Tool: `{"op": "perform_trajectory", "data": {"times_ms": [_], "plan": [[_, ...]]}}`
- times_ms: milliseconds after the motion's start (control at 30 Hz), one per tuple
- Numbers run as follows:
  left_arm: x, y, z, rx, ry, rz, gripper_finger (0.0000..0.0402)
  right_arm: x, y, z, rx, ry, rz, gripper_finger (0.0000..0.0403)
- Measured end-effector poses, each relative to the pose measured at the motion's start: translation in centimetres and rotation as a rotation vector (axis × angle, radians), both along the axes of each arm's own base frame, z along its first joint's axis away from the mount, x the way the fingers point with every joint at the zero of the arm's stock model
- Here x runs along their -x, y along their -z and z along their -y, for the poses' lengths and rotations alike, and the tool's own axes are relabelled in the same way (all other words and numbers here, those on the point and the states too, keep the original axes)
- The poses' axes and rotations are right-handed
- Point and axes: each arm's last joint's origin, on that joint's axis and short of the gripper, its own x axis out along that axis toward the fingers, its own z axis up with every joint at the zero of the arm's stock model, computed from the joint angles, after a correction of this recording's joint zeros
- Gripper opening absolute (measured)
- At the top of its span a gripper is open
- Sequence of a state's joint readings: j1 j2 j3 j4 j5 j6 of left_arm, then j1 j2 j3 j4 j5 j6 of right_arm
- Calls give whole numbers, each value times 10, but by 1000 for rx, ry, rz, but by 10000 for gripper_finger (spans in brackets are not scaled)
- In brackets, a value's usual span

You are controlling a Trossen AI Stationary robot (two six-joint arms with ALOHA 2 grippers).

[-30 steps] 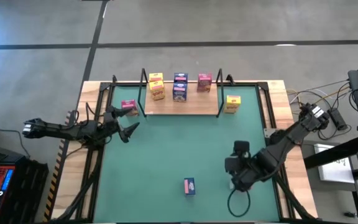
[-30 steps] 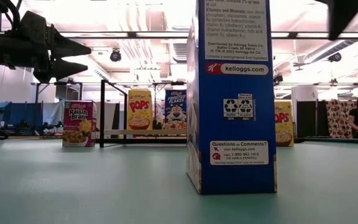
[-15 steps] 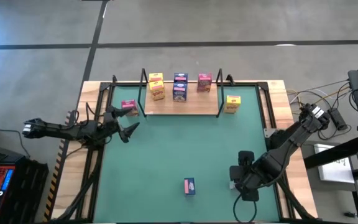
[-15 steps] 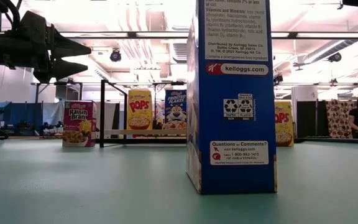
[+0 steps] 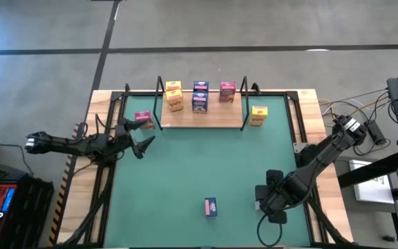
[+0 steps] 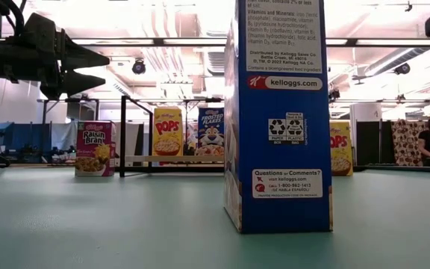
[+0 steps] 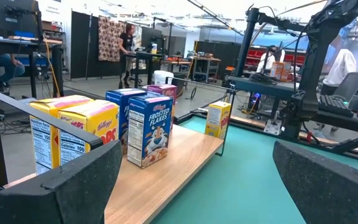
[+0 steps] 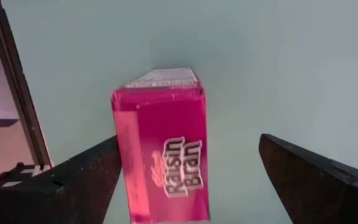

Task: Stack cereal on shelf
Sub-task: Put the bottom pink cereal box on the shelf aligned with the other pink cereal box

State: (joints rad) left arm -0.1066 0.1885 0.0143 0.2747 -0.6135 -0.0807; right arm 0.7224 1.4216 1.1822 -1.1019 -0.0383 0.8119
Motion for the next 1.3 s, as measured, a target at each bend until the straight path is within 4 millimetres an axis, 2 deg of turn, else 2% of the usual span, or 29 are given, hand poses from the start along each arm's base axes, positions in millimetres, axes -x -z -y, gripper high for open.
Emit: {"op": "perform_trajectory", "data": {"times_ms": [400, 767, 1300], "plan": [[0, 0, 0, 0, 1, 0, 400, 1, 22, 0, -26, 3, 7, 348], [0, 0, 0, 0, 0, 0, 400, 0, 24, 1, -2, 24, 30, 260], [0, 0, 0, 0, 0, 0, 400, -4, 21, 2, -4, 19, 54, 171]]}}
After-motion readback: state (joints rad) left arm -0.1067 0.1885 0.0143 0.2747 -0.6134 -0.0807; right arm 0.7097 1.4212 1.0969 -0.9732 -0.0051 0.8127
